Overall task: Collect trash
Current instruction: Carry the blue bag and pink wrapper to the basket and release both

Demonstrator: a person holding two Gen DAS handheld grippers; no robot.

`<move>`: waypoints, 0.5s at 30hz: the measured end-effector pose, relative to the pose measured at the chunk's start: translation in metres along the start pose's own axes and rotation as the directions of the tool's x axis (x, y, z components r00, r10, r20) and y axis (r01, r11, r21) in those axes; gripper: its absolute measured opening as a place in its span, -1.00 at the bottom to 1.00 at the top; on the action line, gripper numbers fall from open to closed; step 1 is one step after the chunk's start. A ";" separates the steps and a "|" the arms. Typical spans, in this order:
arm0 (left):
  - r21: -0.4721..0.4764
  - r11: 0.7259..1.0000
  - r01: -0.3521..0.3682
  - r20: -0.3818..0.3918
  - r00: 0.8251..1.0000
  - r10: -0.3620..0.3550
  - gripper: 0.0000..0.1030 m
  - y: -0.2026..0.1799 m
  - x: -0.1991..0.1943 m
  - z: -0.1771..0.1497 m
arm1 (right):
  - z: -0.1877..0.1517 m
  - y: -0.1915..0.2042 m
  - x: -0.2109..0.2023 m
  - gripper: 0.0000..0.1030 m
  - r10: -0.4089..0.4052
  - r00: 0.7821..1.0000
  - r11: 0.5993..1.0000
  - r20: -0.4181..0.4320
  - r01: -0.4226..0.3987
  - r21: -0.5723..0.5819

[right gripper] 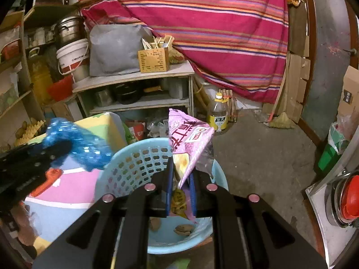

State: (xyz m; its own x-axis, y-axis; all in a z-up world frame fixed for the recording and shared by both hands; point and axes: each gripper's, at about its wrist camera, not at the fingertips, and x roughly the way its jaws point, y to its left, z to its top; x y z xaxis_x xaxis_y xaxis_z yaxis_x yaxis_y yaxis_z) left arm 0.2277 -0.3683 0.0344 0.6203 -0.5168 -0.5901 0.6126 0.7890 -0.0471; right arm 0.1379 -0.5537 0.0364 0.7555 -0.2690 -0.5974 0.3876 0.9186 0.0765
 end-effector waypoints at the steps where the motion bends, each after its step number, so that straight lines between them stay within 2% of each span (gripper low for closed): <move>1: 0.008 1.000 0.003 -0.010 1.000 -0.003 -0.41 -0.005 0.008 0.001 | 0.000 -0.002 0.002 -0.75 0.000 1.000 1.000 -0.003 0.000 0.003; 5: 0.029 1.000 0.009 -0.030 1.000 -0.008 -0.29 -0.017 0.029 0.005 | 0.001 -0.004 0.008 -0.75 -0.002 1.000 1.000 -0.009 0.002 0.010; 9: 0.026 0.999 0.044 -0.045 0.998 -0.043 0.25 -0.021 0.037 0.010 | 0.004 -0.003 0.014 -0.75 -0.009 1.000 1.000 -0.017 0.010 0.014; 11: 0.041 0.999 0.035 -0.035 0.999 -0.033 0.48 -0.025 0.036 0.010 | 0.004 -0.002 0.016 -0.75 -0.012 1.000 1.000 -0.022 0.012 0.018; 12: 0.050 0.999 0.020 -0.025 1.000 -0.018 0.57 -0.025 0.034 0.010 | 0.004 -0.004 0.017 -0.75 -0.012 1.000 1.000 -0.023 0.012 0.018; 15: 0.047 0.999 0.003 -0.008 1.000 -0.003 0.65 -0.021 0.028 0.011 | 0.001 -0.004 0.020 -0.75 -0.011 0.999 1.000 -0.033 0.012 0.017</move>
State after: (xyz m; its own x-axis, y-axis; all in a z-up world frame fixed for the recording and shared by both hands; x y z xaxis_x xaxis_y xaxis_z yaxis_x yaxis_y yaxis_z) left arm 0.2377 -0.4025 0.0275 0.6148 -0.5161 -0.5964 0.6369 0.7709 -0.0107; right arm 0.1523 -0.5628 0.0254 0.7334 -0.2698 -0.6239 0.4057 0.9102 0.0833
